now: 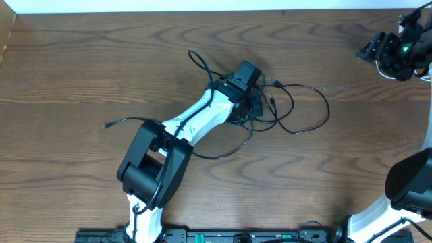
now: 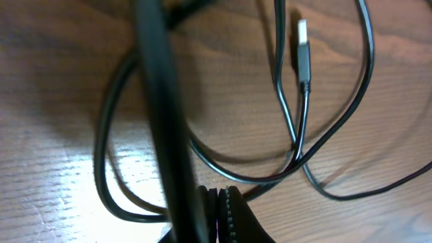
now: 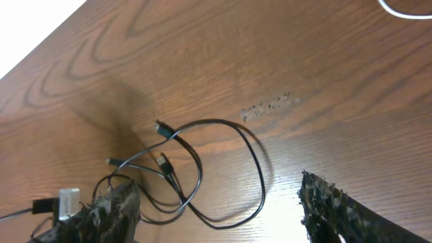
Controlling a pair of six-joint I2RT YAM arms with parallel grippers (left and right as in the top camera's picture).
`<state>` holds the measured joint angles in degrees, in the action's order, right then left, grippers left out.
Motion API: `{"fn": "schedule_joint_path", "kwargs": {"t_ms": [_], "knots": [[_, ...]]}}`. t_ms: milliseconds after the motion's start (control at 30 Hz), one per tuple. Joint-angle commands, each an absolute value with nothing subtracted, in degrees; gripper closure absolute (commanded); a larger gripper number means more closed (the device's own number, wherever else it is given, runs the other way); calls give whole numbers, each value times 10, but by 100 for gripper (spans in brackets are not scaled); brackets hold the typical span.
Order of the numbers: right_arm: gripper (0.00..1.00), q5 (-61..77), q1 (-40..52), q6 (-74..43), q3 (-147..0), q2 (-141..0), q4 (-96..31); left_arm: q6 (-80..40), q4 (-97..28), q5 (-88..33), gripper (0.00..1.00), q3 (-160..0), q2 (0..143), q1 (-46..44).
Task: Untangle cables
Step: 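Lower the left gripper onto the black cable loops and grasp them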
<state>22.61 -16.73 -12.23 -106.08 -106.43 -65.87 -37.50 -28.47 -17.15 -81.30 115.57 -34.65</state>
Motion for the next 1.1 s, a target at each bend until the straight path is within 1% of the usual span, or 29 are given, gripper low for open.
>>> {"fn": "schedule_joint_path", "kwargs": {"t_ms": [0,333,500,667,867,1067], "knots": [[28,227,-151,-102,-1059,-1064,-665,-361,-290,-154,93,-820,1109,-332],[27,231,-78,-76,-1059,-1064,-668,-243,-381,-154,93,-827,899,-312],[27,231,-44,-76,-1059,-1064,-665,-177,-385,-154,92,-827,809,-309],[27,233,-12,-76,-1059,-1064,-666,-104,-381,-137,93,-827,749,-309],[27,240,19,-76,-1059,-1065,-667,-101,-365,-7,93,-827,701,-305],[28,239,44,-76,-1053,-1070,-666,-118,-369,7,93,-827,674,-259]]}}
